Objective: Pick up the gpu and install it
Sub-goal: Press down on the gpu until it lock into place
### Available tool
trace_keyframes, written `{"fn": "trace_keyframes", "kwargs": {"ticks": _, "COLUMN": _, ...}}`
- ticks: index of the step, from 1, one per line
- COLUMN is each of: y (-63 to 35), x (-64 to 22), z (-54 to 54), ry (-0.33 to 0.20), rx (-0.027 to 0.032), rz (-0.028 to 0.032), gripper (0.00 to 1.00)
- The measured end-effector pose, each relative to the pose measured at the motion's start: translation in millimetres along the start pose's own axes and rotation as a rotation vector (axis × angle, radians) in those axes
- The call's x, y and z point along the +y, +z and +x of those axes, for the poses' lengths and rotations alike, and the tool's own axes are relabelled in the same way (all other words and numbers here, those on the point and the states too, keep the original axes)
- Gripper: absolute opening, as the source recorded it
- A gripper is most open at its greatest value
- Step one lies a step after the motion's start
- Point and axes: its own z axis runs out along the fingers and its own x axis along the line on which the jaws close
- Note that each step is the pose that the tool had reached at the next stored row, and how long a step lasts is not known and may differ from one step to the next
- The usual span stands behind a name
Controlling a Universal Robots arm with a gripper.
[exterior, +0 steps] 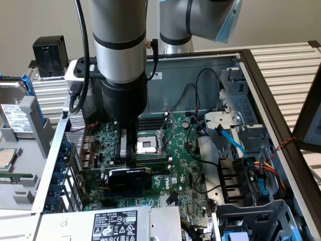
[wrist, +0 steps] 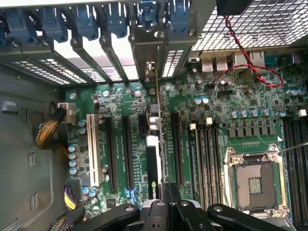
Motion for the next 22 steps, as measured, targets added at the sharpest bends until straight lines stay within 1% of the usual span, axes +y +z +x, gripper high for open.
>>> {"fn": "trace_keyframes", "kwargs": {"ticks": 9, "y": 3.7, "x": -0.3, "z": 0.6, "ry": -0.001, "rx": 0.0003, "rz": -0.0003, "gripper": 0.11}}
{"fn": "trace_keyframes", "kwargs": {"ticks": 14, "y": 3.6, "x": -0.3, "z": 0.6, "ry": 0.000, "rx": -0.0001, "rz": -0.0002, "gripper": 0.11}}
{"fn": "trace_keyframes", "kwargs": {"ticks": 15, "y": 2.2, "x": -0.2, "z": 0.5, "ry": 0.000, "rx": -0.0009, "rz": -0.0004, "gripper": 0.11}}
{"fn": "trace_keyframes", "kwargs": {"ticks": 16, "y": 0.7, "x": -0.1, "z": 0.5, "ry": 0.000, "rx": -0.0005, "rz": -0.0008, "gripper": 0.11}}
{"fn": "trace_keyframes", "kwargs": {"ticks": 19, "y": -7.9, "x": 0.4, "z": 0.7, "ry": 0.000, "rx": 0.0004, "rz": -0.0030, "gripper": 0.11}}
{"fn": "trace_keyframes", "kwargs": {"ticks": 22, "y": -8.8, "x": 2.3, "z": 1.2, "ry": -0.001, "rx": 0.0004, "rz": -0.0033, "gripper": 0.11}}
